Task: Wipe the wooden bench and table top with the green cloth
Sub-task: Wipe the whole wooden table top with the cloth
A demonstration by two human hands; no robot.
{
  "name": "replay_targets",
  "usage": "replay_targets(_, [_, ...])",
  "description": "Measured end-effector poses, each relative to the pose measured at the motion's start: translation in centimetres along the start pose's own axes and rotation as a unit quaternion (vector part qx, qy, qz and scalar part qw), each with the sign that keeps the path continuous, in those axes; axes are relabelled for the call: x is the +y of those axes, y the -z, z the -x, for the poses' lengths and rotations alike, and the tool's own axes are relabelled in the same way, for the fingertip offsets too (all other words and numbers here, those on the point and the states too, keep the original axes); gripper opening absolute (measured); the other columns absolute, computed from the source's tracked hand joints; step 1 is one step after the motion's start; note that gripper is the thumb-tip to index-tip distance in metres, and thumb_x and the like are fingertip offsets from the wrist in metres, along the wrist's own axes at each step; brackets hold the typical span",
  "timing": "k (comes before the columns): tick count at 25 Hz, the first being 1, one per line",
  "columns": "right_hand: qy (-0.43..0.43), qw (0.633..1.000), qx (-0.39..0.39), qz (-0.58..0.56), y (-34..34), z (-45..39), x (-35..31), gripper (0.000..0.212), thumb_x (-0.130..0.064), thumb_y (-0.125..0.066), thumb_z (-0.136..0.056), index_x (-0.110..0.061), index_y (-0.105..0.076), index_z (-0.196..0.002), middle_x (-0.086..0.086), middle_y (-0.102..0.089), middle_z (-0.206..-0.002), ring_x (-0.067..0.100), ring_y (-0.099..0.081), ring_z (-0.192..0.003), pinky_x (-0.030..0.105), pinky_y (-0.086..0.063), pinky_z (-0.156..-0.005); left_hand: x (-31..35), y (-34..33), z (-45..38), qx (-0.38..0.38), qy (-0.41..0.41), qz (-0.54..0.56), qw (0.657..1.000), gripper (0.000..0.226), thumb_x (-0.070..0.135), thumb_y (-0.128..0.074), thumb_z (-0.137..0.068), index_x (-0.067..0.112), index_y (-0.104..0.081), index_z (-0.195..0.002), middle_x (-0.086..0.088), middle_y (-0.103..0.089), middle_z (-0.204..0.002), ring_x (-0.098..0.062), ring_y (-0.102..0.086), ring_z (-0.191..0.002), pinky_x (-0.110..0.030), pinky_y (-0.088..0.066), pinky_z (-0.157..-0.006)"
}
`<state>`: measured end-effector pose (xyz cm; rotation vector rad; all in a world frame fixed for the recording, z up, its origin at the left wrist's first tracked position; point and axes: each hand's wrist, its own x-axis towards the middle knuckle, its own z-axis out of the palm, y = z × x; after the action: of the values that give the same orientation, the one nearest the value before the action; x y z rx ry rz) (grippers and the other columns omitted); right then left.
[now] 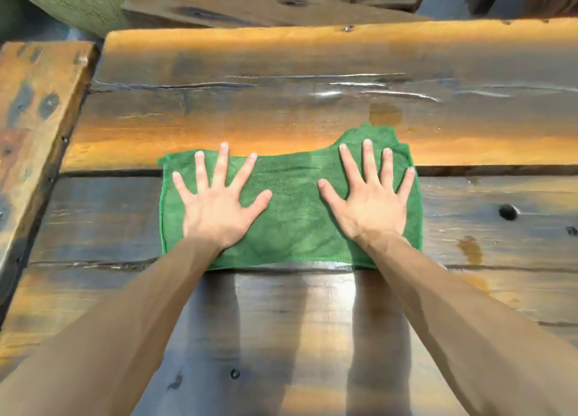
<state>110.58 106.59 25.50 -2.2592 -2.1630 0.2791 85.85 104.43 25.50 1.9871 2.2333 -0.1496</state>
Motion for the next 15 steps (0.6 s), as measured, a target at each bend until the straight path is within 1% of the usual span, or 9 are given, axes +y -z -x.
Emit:
replay_targets(3, [0.014,1.0,-0.007,0.002,0.7,-6.3,-0.2,0.073,-0.081,-0.009,-0.09,-0.051,0.004,-0.155,-0.009,0.011,-0.168,0.025,0.011,-0.154,0.061,0.01,-0.119,1.1,1.1,-5.9,-0.003,-0.011,0.001,1.0,0.073,0.085,-0.008,-0.083,0.059,0.007,-0.15,0.011,0.02,-0.166,-0.03,0.016,-0.153,-0.07,0.004,-0.115])
replay_targets(7, [0.009,1.0,0.003,0.007,1.3,-14.3,-0.4,0.074,-0.08,-0.009,-0.09,-0.05,0.004,-0.156,-0.008,0.011,-0.168,0.026,0.012,-0.154,0.061,0.01,-0.119,2.6,2.4,-14.7,0.008,0.005,0.027,1.0,0.071,0.083,-0.014,-0.088,0.057,0.006,-0.151,0.009,0.017,-0.167,-0.032,0.017,-0.152,-0.07,0.007,-0.115])
replay_targets(11, [0.004,1.0,0.01,0.011,2.0,-21.6,-0.4,0.075,-0.082,-0.01,-0.088,-0.05,0.0,-0.156,-0.008,0.006,-0.169,0.026,0.007,-0.155,0.062,0.008,-0.119,3.7,3.7,-22.4,0.021,0.006,0.034,0.999,0.073,0.084,-0.015,-0.087,0.056,-0.001,-0.153,0.007,0.012,-0.168,-0.033,0.016,-0.152,-0.071,0.008,-0.114])
replay_targets(15, [0.001,1.0,0.006,0.018,2.8,-27.9,-0.3,0.077,-0.083,-0.01,-0.087,-0.05,-0.002,-0.156,-0.008,0.006,-0.169,0.027,0.005,-0.155,0.064,0.005,-0.119,4.7,5.1,-29.3,0.013,0.01,0.047,0.999,0.076,0.086,-0.016,-0.085,0.056,-0.007,-0.153,0.007,0.008,-0.168,-0.034,0.016,-0.152,-0.072,0.01,-0.113])
